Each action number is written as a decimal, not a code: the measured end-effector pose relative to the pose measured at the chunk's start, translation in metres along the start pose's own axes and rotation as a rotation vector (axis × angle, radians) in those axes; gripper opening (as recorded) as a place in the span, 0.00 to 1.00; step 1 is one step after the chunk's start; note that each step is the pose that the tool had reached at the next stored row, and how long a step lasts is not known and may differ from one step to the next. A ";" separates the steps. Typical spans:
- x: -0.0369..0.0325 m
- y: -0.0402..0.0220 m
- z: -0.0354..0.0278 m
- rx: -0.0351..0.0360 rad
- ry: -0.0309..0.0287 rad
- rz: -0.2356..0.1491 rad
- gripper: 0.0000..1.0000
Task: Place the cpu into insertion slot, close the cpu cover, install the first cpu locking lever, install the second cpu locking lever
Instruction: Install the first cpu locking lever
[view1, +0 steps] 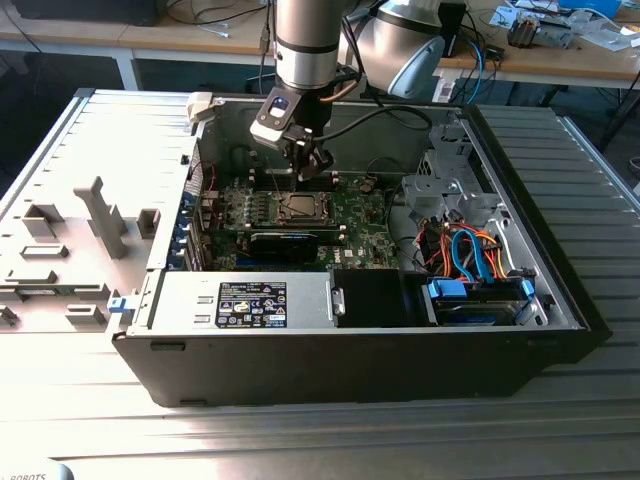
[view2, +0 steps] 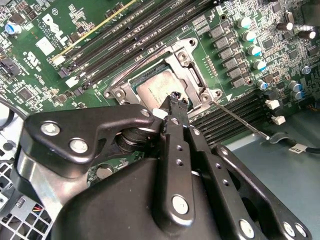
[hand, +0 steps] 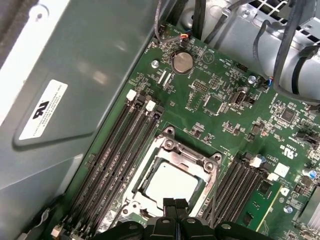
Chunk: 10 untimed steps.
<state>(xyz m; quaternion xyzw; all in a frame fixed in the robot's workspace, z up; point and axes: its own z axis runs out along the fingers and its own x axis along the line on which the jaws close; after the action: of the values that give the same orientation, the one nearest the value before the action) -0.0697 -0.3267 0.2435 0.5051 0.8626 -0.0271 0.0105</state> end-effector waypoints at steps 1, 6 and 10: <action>0.0000 0.0000 0.0000 -0.0001 -0.0001 -0.003 0.11; 0.0000 0.0000 0.0000 -0.0010 -0.0007 -0.021 0.11; 0.0000 0.0000 0.0000 -0.0017 -0.0014 -0.037 0.11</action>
<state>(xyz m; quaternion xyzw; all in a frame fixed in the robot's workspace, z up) -0.0697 -0.3267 0.2435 0.4891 0.8718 -0.0269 0.0111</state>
